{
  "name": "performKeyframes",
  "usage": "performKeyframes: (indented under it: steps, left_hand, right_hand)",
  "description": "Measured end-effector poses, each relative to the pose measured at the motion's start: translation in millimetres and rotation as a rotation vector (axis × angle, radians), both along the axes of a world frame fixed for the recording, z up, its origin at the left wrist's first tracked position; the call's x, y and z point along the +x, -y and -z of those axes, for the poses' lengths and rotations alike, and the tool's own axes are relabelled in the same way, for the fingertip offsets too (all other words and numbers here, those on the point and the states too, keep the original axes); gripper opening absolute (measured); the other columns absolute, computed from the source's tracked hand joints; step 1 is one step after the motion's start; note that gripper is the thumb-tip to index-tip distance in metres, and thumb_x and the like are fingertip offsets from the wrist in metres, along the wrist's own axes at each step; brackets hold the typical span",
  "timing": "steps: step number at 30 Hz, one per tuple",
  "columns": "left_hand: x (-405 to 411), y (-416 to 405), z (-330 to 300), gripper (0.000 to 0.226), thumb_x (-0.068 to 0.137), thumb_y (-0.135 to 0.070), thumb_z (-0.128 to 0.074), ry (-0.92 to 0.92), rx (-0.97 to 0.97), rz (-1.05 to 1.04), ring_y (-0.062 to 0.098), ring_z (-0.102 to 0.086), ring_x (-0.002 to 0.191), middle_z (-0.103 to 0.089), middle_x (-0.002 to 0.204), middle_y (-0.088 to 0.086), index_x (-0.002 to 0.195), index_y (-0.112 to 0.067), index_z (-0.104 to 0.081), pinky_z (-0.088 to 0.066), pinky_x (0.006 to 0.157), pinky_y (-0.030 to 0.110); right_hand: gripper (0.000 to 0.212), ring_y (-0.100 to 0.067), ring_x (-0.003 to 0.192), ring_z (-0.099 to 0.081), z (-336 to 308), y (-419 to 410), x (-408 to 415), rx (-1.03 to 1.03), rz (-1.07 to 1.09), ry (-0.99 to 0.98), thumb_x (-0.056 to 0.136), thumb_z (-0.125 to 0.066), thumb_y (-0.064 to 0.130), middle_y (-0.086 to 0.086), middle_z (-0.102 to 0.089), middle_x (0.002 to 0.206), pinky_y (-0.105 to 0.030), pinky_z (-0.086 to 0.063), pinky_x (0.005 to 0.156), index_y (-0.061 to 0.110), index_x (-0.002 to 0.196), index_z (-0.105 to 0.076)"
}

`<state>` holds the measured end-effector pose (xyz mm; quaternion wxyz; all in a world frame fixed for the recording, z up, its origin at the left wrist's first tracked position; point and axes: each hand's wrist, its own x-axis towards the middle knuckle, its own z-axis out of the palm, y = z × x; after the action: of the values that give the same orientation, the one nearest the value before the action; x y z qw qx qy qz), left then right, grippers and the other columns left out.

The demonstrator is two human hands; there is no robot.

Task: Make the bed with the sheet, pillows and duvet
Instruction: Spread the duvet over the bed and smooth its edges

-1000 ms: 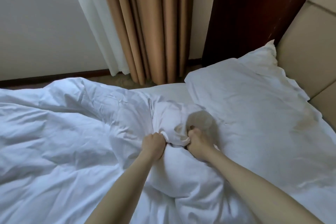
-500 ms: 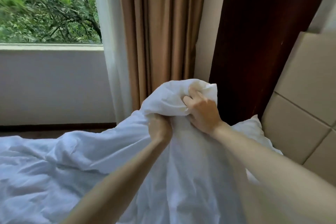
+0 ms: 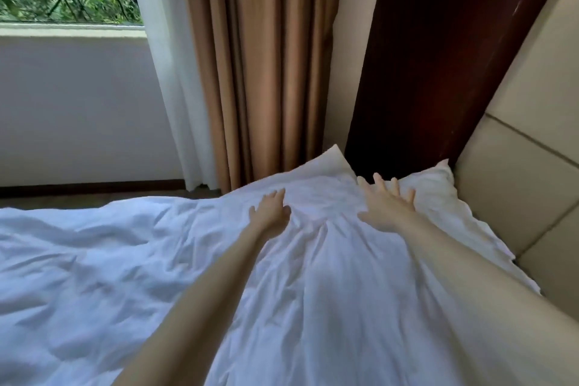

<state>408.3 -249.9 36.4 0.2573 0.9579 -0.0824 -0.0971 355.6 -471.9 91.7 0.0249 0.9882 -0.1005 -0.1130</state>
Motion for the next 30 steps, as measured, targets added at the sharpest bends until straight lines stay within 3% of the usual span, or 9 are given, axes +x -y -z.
performKeyframes:
  steps: [3, 5, 7, 10, 13, 17, 21, 24, 30]
  left_hand:
    - [-8.5, -15.3, 15.7, 0.051, 0.099, -0.019, -0.034, -0.031, -0.045, -0.022, 0.024, -0.036, 0.136, -0.037, 0.151, 0.005, 0.149, -0.018, -0.028, -0.031, 0.109, 0.041]
    - [-17.3, -25.1, 19.2, 0.046, 0.098, -0.017, -0.033, -0.013, -0.080, -0.048, 0.024, -0.048, 0.123, -0.049, 0.141, 0.007, 0.143, -0.018, -0.039, -0.041, 0.097, 0.036]
    - [-28.7, -34.3, 16.3, 0.041, 0.097, -0.014, -0.032, 0.010, -0.131, -0.115, 0.023, -0.056, 0.110, -0.058, 0.128, 0.006, 0.132, -0.018, -0.051, -0.044, 0.081, 0.030]
    - [-52.6, -44.7, 6.2, 0.034, 0.091, -0.010, -0.033, 0.026, -0.223, -0.199, 0.021, -0.064, 0.088, -0.070, 0.099, 0.003, 0.106, -0.016, -0.063, -0.051, 0.068, 0.034]
    - [-85.0, -48.8, -5.2, 0.030, 0.088, -0.007, -0.036, -0.001, -0.414, -0.227, 0.020, -0.067, 0.075, -0.069, 0.079, 0.002, 0.093, -0.011, -0.065, -0.056, 0.072, 0.040]
    - [-149.2, -53.3, -28.3, 0.029, 0.090, -0.004, -0.037, -0.049, -0.570, -0.258, 0.015, -0.064, 0.065, -0.068, 0.073, 0.002, 0.091, -0.008, -0.066, -0.047, 0.060, 0.023]
    - [-241.4, -72.3, -54.8, 0.027, 0.091, -0.004, -0.040, -0.095, -0.687, -0.328, 0.011, -0.060, 0.058, -0.066, 0.069, 0.001, 0.090, -0.008, -0.066, -0.044, 0.057, 0.020]
    - [-309.5, -91.4, -65.6, 0.027, 0.089, -0.003, -0.040, -0.088, -0.715, -0.334, 0.008, -0.058, 0.054, -0.065, 0.068, 0.001, 0.089, -0.008, -0.066, -0.043, 0.057, 0.017]
    - [-430.5, -128.3, -81.9, 0.026, 0.088, -0.001, -0.043, -0.044, -0.715, -0.354, 0.005, -0.057, 0.052, -0.065, 0.065, 0.002, 0.085, -0.010, -0.067, -0.045, 0.055, 0.014]
  right_hand:
    - [0.066, -0.033, 0.141, -0.016, 26.7, -4.4, -9.7, 0.035, -0.029, 0.020, 0.094, -0.043, 0.032, -0.007, -0.011, 0.158, -0.049, -0.019, 0.110, 0.022, 0.151, -0.010]
    - [0.057, -0.030, 0.135, -0.028, 35.9, -9.9, -18.3, 0.089, -0.039, 0.078, 0.093, -0.042, 0.023, -0.007, -0.028, 0.150, -0.044, -0.026, 0.105, 0.020, 0.146, -0.023]
    - [0.046, -0.030, 0.125, -0.039, 38.8, -16.6, -29.8, 0.134, -0.054, 0.171, 0.092, -0.040, 0.015, -0.007, -0.042, 0.138, -0.041, -0.031, 0.100, 0.015, 0.138, -0.037]
    - [0.033, -0.030, 0.105, -0.052, 34.7, -26.4, -48.8, 0.266, -0.025, 0.284, 0.090, -0.038, 0.008, -0.007, -0.060, 0.114, -0.036, -0.042, 0.085, 0.009, 0.121, -0.051]
    - [0.026, -0.028, 0.091, -0.058, 23.0, -37.2, -68.0, 0.554, 0.079, 0.323, 0.088, -0.043, 0.011, -0.004, -0.064, 0.099, -0.036, -0.052, 0.075, 0.013, 0.108, -0.059]
    - [0.017, -0.021, 0.074, -0.063, 1.7, -55.5, -119.7, 0.902, 0.181, 0.396, 0.088, -0.048, 0.004, -0.008, -0.068, 0.081, -0.029, -0.051, 0.066, 0.011, 0.082, -0.063]
    - [0.021, -0.019, 0.065, -0.064, -17.5, -72.7, -206.4, 1.114, 0.305, 0.369, 0.085, -0.050, -0.001, -0.009, -0.071, 0.075, -0.027, -0.048, 0.066, 0.011, 0.077, -0.065]
    - [0.018, -0.017, 0.065, -0.065, -27.2, -89.7, -272.4, 1.215, 0.333, 0.348, 0.086, -0.053, 0.001, -0.008, -0.072, 0.075, -0.024, -0.045, 0.064, 0.011, 0.080, -0.066]
    - [0.015, -0.015, 0.067, -0.067, -41.0, -121.5, -405.6, 1.231, 0.330, 0.376, 0.086, -0.056, 0.002, -0.006, -0.072, 0.074, -0.022, -0.048, 0.068, 0.012, 0.084, -0.068]
